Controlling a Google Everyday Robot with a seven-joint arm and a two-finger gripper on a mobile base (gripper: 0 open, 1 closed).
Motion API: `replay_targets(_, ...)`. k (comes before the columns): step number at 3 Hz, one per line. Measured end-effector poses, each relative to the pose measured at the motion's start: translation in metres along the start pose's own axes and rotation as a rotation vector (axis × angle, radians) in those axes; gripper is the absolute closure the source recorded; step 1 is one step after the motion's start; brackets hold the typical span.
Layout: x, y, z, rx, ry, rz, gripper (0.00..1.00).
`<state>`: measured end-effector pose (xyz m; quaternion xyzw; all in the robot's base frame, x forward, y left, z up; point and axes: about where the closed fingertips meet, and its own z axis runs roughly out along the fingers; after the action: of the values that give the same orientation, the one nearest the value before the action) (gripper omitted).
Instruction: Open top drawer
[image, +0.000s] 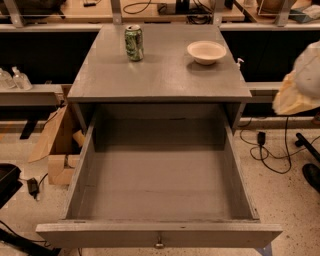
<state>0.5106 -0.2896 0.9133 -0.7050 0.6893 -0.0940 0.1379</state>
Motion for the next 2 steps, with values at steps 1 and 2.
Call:
replay_targets(1, 0.0166, 0.0260, -0.0449, 0.095, 0.009, 0.027, 0.82)
replay_targets(2, 0.0186, 0.0282, -0.0490, 0.102, 0.014, 0.032, 0.60)
